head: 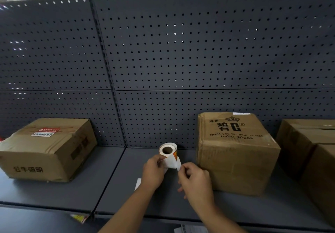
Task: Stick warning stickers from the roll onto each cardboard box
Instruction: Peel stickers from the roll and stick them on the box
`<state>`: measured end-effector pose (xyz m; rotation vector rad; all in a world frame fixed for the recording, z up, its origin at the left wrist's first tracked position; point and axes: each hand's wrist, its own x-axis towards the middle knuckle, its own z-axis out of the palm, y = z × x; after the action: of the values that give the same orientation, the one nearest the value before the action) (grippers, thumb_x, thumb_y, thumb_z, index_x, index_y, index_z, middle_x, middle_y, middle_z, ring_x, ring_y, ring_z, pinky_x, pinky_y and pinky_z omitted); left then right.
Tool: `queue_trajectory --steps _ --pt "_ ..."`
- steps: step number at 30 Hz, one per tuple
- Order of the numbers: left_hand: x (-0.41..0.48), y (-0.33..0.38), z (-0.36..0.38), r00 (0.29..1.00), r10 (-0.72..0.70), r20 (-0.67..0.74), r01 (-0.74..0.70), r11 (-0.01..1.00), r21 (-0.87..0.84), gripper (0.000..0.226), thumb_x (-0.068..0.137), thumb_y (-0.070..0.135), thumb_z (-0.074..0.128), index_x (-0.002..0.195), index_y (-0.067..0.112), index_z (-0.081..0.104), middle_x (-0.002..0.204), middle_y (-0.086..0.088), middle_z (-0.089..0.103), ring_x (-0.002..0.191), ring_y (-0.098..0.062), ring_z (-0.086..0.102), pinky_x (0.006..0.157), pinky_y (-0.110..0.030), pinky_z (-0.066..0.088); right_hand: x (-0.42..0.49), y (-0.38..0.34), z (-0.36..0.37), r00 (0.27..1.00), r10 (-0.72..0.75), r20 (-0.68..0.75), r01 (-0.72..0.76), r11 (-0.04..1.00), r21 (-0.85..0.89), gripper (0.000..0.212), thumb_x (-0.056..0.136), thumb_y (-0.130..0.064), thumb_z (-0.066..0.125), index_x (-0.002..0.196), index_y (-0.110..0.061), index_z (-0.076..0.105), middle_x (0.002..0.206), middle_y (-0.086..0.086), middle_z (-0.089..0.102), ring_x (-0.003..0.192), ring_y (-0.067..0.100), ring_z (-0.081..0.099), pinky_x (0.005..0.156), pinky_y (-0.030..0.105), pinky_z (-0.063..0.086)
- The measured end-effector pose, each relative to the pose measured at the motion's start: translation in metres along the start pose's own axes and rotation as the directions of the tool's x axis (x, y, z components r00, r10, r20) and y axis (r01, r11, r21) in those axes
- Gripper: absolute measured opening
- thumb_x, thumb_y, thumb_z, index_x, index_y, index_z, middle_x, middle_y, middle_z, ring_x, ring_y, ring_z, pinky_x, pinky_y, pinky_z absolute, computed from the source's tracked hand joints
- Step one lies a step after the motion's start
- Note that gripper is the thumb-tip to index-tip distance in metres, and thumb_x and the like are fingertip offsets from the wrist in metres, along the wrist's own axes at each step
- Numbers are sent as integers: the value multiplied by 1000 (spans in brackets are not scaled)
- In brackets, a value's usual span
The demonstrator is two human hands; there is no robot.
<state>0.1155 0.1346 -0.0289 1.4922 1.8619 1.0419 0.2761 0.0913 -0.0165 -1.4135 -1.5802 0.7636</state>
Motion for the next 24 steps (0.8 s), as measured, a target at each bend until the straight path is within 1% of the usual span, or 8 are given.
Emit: queue_trajectory --steps 3,6,9,13,16,19,22,24 --pt "-2 2 -2 1000 -6 -14 7 999 44 25 101 6 56 121 14 70 115 1 72 105 -14 65 81 -17 45 -3 -4 -8 997 -65 -31 63 996 -55 20 98 -17 63 79 -22 66 60 -1 67 41 8 64 41 34 52" --pt "-6 7 -6 999 19 -28 -17 997 75 25 102 4 56 122 11 68 109 4 66 94 -7 60 64 -2 42 -7 -7 -14 992 -111 -64 107 992 -65 19 96 -15 66 79 -22 66 58 -4 65 40 8 63 45 35 53" --pt "-6 12 -6 998 42 -44 -38 995 96 25 103 3 53 122 9 68 111 0 69 87 -4 59 60 -1 42 -11 -12 -19 983 -162 -91 155 985 -77 21 95 -13 68 77 -22 66 57 -5 64 39 7 62 44 31 52" --pt "-9 15 -7 998 26 -61 -20 994 105 31 100 -1 48 120 10 68 115 -5 72 100 -14 63 74 -14 44 -11 -13 -27 972 -186 -146 178 982 -62 19 95 -11 68 79 -22 65 53 -2 62 36 7 60 42 36 51" --pt "-12 16 -7 999 -8 -45 11 998 66 27 101 1 47 117 13 66 108 0 71 94 -13 63 71 -17 51 -9 -16 -33 974 -168 -152 167 986 -20 20 96 -11 67 79 -20 65 53 -2 63 35 9 60 41 37 51" --pt "-16 15 -5 998 -5 -60 10 997 81 13 98 15 56 108 23 62 96 9 70 90 -16 68 82 -42 59 -7 -21 -34 978 -163 -131 164 987 -4 22 96 -12 66 77 -21 63 55 -2 66 35 10 61 39 34 49" --pt "-25 18 -7 995 60 -85 -37 968 249 19 95 26 61 113 28 57 109 10 65 99 -19 65 79 -39 55 -6 -25 -34 978 -171 -122 172 985 -2 23 98 -14 65 77 -22 60 56 -1 67 36 9 61 40 32 50" --pt "-30 23 -8 970 195 -144 -144 941 305 24 94 25 64 118 25 58 117 8 60 109 -19 58 85 -35 50 -5 -27 -35 978 -169 -125 172 985 16 22 99 -15 64 79 -20 60 56 -1 67 36 9 61 40 30 50"
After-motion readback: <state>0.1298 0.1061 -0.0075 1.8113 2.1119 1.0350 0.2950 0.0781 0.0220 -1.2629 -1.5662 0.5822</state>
